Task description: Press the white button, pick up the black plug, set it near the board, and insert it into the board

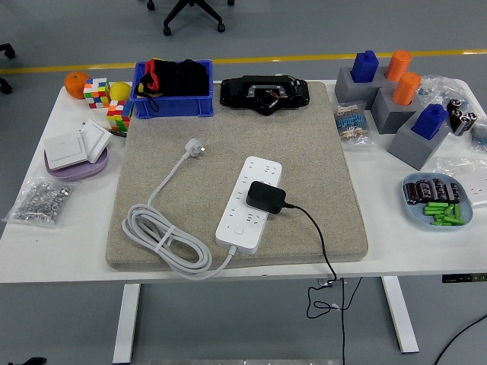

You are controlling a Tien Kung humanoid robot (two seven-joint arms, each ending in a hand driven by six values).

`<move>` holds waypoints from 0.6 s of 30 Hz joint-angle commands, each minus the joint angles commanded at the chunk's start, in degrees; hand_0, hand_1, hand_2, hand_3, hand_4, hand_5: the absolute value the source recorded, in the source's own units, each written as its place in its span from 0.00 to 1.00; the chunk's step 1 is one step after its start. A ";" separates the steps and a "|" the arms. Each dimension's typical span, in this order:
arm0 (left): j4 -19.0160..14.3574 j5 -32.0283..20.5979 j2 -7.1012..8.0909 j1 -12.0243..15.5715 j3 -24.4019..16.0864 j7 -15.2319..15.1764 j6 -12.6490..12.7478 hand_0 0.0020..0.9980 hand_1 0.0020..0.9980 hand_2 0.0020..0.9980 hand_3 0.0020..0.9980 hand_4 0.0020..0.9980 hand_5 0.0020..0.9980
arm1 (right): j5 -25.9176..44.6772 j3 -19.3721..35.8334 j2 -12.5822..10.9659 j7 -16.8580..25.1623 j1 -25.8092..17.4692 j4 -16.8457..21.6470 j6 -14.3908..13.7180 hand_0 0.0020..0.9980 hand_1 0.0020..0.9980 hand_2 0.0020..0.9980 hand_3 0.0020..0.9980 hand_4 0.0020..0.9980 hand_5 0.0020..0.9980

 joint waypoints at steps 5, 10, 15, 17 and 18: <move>0.00 2.47 0.40 1.05 -3.13 0.19 0.60 0.71 0.66 0.58 0.68 0.66 0.28 | -0.51 -0.21 -0.44 -0.13 -0.66 0.85 -0.06 0.89 0.83 0.82 0.78 0.98 0.62; 0.00 2.50 0.25 1.81 -3.56 0.07 0.65 0.71 0.66 0.58 0.68 0.66 0.28 | -0.66 0.52 0.32 -0.33 -1.92 1.05 0.02 0.89 0.83 0.82 0.78 0.98 0.62; 0.00 2.06 -0.33 1.99 -3.18 0.12 0.60 0.71 0.66 0.58 0.68 0.66 0.27 | -0.49 0.79 0.31 -0.42 -2.08 1.30 0.12 0.89 0.83 0.82 0.78 0.98 0.62; 0.00 1.71 -0.45 1.97 -2.87 0.06 0.58 0.71 0.66 0.58 0.68 0.66 0.27 | 0.55 0.83 0.39 -0.38 -2.28 1.32 0.31 0.89 0.83 0.82 0.78 0.98 0.62; 0.00 1.66 -0.45 1.96 -2.87 0.03 0.59 0.71 0.66 0.58 0.68 0.66 0.27 | 1.54 0.77 0.46 -0.35 -2.40 1.26 0.46 0.89 0.83 0.82 0.78 0.98 0.62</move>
